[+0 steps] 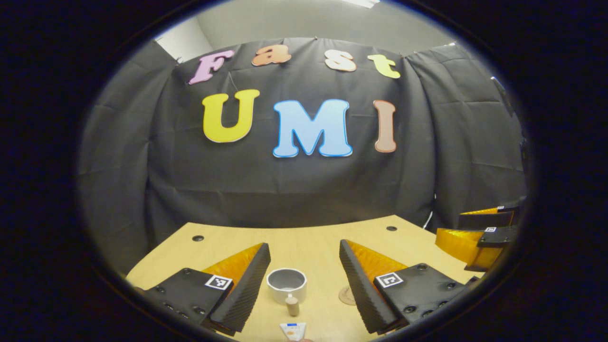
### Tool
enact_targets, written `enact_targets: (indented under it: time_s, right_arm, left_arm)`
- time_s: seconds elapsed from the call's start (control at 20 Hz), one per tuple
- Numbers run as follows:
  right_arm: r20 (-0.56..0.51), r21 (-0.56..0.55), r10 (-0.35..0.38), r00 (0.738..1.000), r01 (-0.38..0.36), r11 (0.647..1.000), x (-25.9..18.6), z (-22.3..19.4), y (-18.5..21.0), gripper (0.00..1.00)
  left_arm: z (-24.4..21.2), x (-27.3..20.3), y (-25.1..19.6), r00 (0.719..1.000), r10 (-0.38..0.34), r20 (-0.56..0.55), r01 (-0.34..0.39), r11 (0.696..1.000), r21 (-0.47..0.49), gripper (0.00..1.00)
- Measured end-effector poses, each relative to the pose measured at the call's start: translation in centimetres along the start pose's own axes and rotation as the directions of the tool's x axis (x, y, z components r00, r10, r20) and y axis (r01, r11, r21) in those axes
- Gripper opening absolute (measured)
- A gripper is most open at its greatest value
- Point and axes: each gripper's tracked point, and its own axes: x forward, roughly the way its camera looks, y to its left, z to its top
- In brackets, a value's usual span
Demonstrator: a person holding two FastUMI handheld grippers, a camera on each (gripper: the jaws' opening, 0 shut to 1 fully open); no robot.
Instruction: Put the toothbrush and toothpaste on the desktop into the cup, then pick up the cup and place it on the coaster on the desktop.
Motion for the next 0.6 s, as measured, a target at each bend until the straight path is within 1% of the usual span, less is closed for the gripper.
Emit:
enact_targets:
  time_s: [0.15, 0.3, 0.45, 0.6]
  right_arm:
    - [-0.111, 0.034, 0.046, 0.993, -0.042, 0.999, 0.3, -2.6, 1.6, 0.9]
    - [-0.219, 0.065, 0.074, 0.973, -0.061, 0.996, 0.4, -5.4, 2.8, 0.9]
    - [-0.319, 0.066, 0.077, 0.945, -0.058, 0.996, 0.4, -8.2, 3.5, 0.9]
    - [-0.423, 0.075, 0.092, 0.902, -0.066, 0.995, 0.4, -10.5, 4.3, 0.9]
  left_arm:
    - [-3.1, -0.2, 0.1, 0.994, -0.019, -0.109, 0.016, 0.999, -0.031, 0.94]
    - [-6.6, -0.6, 0.3, 0.973, -0.025, -0.231, 0.01, 0.998, -0.066, 0.94]
    - [-9.2, -0.8, 0.3, 0.942, -0.035, -0.335, 0.005, 0.996, -0.092, 0.94]
    - [-12.0, -1.1, 0.8, 0.904, -0.043, -0.425, 0.002, 0.995, -0.097, 0.94]
